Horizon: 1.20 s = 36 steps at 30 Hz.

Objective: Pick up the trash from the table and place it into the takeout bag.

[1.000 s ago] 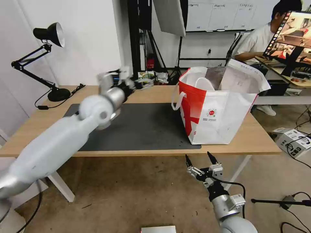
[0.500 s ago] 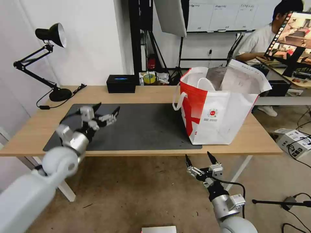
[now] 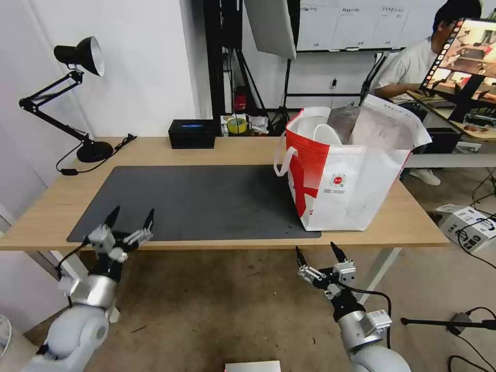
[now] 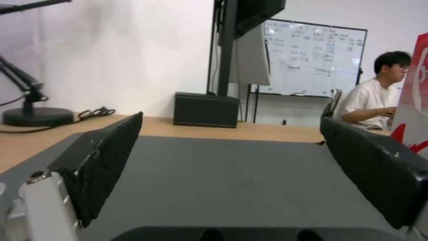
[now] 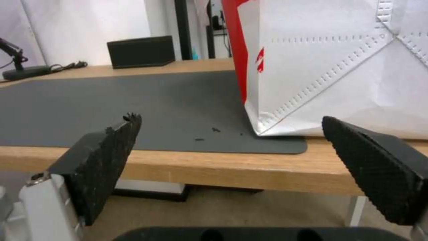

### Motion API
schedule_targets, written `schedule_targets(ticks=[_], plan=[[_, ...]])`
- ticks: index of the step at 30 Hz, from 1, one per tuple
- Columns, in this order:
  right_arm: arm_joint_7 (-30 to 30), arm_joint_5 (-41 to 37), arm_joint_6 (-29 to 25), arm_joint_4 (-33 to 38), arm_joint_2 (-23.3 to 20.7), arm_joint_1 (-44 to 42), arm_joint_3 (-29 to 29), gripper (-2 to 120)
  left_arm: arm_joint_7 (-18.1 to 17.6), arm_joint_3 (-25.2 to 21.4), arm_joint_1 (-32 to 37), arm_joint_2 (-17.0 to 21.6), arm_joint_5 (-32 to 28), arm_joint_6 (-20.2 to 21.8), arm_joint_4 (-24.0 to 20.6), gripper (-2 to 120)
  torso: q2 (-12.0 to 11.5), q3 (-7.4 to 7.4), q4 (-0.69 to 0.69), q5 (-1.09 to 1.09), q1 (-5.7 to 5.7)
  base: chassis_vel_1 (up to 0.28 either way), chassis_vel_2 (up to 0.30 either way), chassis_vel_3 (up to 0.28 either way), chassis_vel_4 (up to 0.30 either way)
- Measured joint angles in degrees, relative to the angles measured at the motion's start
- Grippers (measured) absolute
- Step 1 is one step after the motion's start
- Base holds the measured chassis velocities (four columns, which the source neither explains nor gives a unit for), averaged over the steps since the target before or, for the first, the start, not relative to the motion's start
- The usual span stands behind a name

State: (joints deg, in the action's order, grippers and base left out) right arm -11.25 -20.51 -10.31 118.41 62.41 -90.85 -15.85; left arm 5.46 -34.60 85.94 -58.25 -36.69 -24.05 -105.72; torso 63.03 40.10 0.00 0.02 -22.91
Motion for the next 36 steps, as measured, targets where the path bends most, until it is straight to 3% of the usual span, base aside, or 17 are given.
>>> schedule_targets(ticks=[6, 14, 36], plan=[[0.0, 0.0, 0.0, 0.0, 0.0, 0.0, -0.01, 100, 0.29, -2.56, 3.73, -4.88, 2.79, -1.94, -0.09, 100, 0.0, 0.0, 0.0, -0.02, 0.0, 0.0, 0.0, 0.0, 0.0], [0.0, 0.0, 0.0, 0.0, 0.0, 0.0, 0.0, 100, 0.19, -5.51, 7.17, -7.66, 4.58, -2.31, 0.02, 100, 0.0, 0.0, -0.01, -0.01, 0.0, 0.0, 0.0, 0.0, 0.0], [0.0, 0.0, 0.0, 0.0, 0.0, 0.0, 0.0, 100, 1.44, -7.14, 10.54, -9.9, 5.32, -2.99, 1.27, 100, -0.01, 0.0, 0.0, -0.02, -0.01, 0.0, 0.0, 0.0, 0.0]])
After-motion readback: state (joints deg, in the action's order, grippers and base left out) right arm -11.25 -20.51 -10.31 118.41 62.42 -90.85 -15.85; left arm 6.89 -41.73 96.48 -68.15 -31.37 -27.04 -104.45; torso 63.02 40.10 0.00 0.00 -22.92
